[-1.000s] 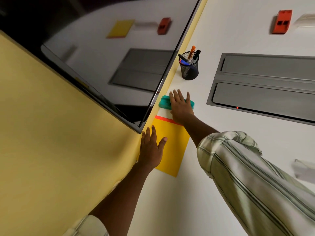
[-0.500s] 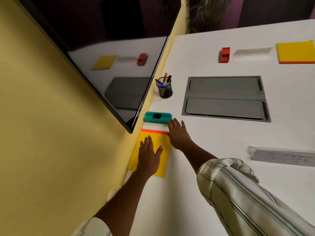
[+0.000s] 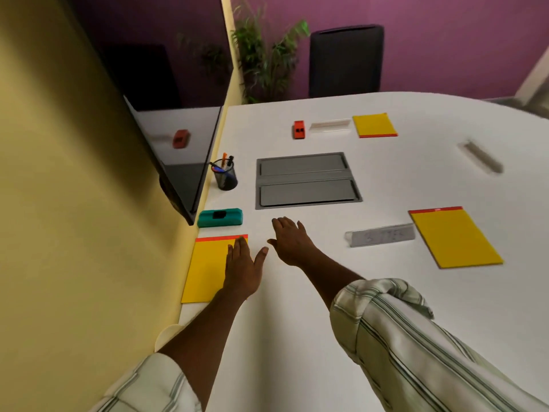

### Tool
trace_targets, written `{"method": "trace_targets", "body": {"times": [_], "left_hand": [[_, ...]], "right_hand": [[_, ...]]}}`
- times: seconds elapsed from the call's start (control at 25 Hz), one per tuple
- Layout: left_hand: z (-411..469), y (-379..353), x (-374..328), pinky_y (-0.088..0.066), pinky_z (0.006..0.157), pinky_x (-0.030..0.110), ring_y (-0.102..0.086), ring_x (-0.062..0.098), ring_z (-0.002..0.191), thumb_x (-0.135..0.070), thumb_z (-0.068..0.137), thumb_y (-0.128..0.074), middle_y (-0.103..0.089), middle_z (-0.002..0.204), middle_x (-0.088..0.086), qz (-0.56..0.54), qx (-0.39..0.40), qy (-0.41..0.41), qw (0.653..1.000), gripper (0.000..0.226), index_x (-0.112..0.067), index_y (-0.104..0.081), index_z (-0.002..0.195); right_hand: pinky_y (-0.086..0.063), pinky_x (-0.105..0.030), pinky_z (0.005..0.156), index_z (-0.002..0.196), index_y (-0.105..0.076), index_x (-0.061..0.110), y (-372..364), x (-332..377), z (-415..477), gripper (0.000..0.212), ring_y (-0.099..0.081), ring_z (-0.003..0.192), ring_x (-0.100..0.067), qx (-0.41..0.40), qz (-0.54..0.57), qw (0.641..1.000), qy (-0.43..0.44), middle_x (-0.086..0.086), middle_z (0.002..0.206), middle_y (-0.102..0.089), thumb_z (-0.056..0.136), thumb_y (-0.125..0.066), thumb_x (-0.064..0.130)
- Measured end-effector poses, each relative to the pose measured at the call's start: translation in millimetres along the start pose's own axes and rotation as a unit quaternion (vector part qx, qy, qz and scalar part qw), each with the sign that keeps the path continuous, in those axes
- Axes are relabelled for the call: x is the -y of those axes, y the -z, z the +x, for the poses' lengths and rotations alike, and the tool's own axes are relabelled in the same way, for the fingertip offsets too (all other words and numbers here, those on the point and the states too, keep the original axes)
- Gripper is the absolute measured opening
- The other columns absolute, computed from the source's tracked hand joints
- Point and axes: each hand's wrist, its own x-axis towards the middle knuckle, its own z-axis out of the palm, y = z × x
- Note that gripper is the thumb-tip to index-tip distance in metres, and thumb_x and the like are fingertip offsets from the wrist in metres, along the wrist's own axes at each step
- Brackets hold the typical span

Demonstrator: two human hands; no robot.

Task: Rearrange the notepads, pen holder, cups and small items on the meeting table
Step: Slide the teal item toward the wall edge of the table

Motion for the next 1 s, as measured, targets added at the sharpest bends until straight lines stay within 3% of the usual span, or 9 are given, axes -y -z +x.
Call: {"method": "trace_targets", "body": {"times": [0.2,0.52,0.76,1.0], "left_hand": [[-29.8,-11.2,-9.4,-0.009,0.118,0.039,-0.001,0.026,0.148,-0.053,0.096,-0.028,-0.006,0.16,0.008,-0.006,0.018,-0.05,0.999,0.072,-0.012,-0.007,0.151],[-59.8,-26.6,-26.7,-0.026,0.115,0.041,-0.025,0.03,0.142,-0.045,0.097,-0.035,-0.035,0.15,0.016,-0.068,0.013,-0.121,0.99,0.062,-0.004,-0.034,0.142],[-75.8,-30.3,-84.0,-0.033,0.108,0.039,-0.039,0.031,0.133,-0.045,0.096,-0.038,-0.045,0.141,0.019,-0.129,0.011,-0.183,0.974,0.06,-0.002,-0.041,0.137],[-104.1,-55.4,-155.0,-0.042,0.097,0.033,-0.051,0.03,0.122,-0.035,0.098,-0.042,-0.056,0.128,0.017,-0.191,-0.007,-0.221,0.956,0.046,-0.001,-0.052,0.127]], "right_hand": [[-0.027,-0.048,0.111,0.139,-0.03,0.006,18.8,-2.1,-55.0,0.054,-0.032,0.135,-0.03,-0.04,-0.004,0.998,-0.043,-0.015,0.143,-0.038,0.097,-0.045,0.036],[-0.04,-0.05,0.094,0.134,-0.033,0.009,35.0,-20.8,-127.5,0.052,-0.043,0.119,-0.032,-0.064,-0.005,0.99,-0.122,-0.013,0.13,-0.046,0.094,-0.051,0.037],[-0.046,-0.051,0.088,0.131,-0.037,0.01,72.0,-58.4,-161.6,0.051,-0.049,0.112,-0.033,-0.081,-0.001,0.983,-0.162,-0.015,0.124,-0.051,0.092,-0.054,0.039],[-0.048,-0.051,0.09,0.131,-0.038,0.011,92.7,-115.5,-204.1,0.05,-0.049,0.118,-0.034,-0.086,0.01,0.979,-0.184,-0.015,0.127,-0.051,0.092,-0.057,0.034]]}}
